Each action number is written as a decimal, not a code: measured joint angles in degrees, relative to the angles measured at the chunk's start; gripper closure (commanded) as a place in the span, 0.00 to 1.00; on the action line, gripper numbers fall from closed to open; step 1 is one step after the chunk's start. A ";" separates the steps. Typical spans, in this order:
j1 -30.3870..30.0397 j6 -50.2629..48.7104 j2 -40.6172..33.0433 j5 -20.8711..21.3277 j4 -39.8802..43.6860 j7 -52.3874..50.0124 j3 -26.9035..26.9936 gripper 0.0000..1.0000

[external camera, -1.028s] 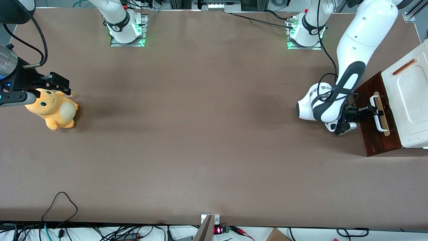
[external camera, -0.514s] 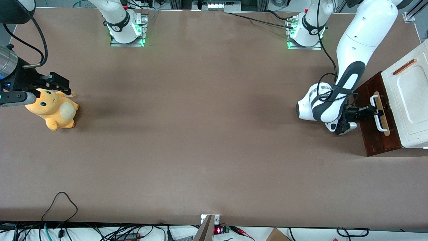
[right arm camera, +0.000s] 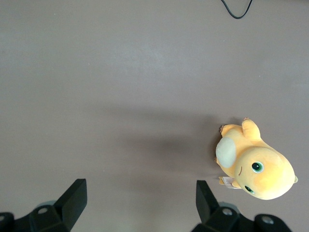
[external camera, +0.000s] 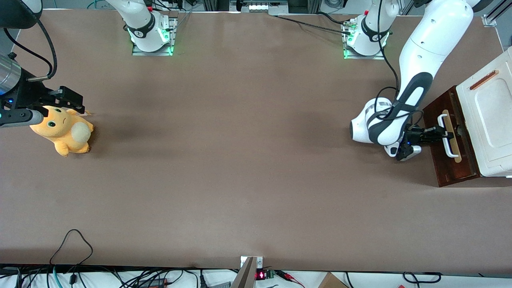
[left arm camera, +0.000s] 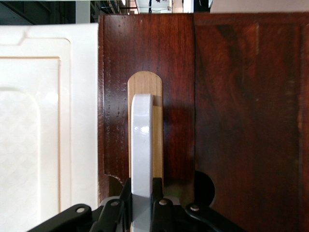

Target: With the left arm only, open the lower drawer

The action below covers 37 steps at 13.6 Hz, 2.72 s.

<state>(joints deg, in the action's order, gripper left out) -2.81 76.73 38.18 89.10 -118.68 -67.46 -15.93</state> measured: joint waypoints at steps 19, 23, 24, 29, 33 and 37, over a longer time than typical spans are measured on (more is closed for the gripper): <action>1.28 -1.96 0.72 -1.82 0.00 -1.12 -3.98 0.30; 1.35 -1.96 0.81 -1.85 0.21 -0.86 -4.12 0.01; 1.34 -1.96 0.81 -2.49 0.59 -0.66 -4.52 0.01; 1.89 -2.02 0.08 -19.61 11.56 6.89 -7.93 0.00; 1.74 -1.94 -2.78 -33.40 25.63 22.43 -8.01 0.00; 1.55 1.18 -8.62 -50.24 32.84 29.64 -7.73 0.00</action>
<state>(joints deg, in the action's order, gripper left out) -1.26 77.91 29.56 38.86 -85.83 -37.82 -23.66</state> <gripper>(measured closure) 0.000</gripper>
